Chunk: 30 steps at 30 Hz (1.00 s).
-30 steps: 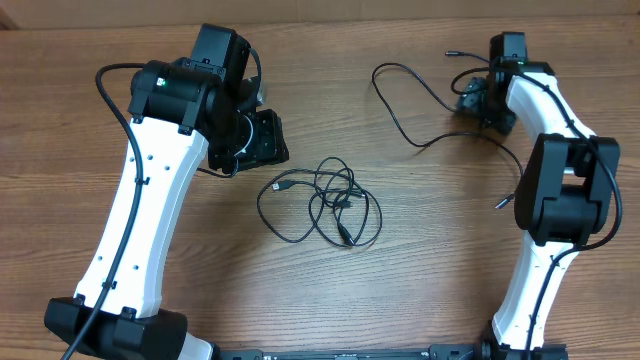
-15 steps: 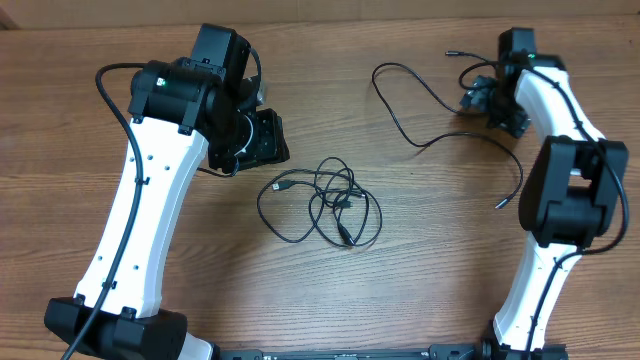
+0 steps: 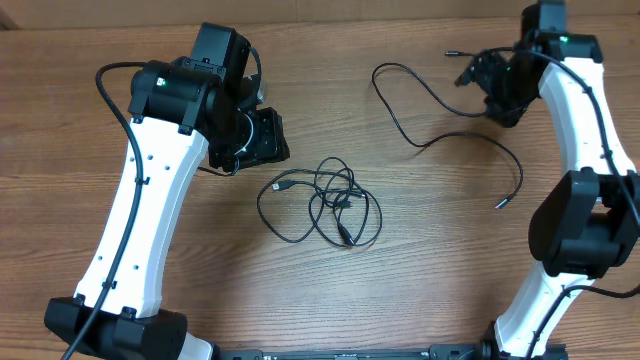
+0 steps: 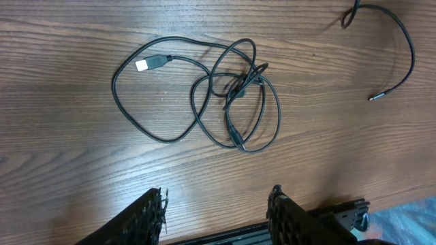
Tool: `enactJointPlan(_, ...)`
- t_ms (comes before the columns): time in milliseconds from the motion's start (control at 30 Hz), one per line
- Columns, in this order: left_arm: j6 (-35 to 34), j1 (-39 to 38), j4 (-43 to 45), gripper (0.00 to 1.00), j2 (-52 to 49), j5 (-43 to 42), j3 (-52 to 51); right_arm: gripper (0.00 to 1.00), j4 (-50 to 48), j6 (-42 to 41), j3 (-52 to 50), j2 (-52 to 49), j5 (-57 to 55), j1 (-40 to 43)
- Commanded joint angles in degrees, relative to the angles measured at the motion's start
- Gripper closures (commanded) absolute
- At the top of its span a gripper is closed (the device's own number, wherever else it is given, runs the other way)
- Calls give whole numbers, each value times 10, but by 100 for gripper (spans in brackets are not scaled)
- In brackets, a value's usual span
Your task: Untangle cables
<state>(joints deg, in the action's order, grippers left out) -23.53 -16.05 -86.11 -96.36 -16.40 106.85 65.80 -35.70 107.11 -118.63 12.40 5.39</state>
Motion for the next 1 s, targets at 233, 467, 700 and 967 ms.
enactJointPlan(233, 12, -3, -2, 48, -1, 5, -2, 16, -59, -198, -73, -16, -109, -16)
enactJointPlan(467, 12, -3, 2, 48, -1, 5, -2, 18, -46, -218, -74, -40, -111, -16)
enactJointPlan(700, 12, -3, 2, 48, -1, 5, -2, 33, -48, -220, -99, -79, -113, -28)
enactJointPlan(967, 12, -3, 0, 48, -1, 4, -2, 46, -90, -212, -99, -88, -113, -28)
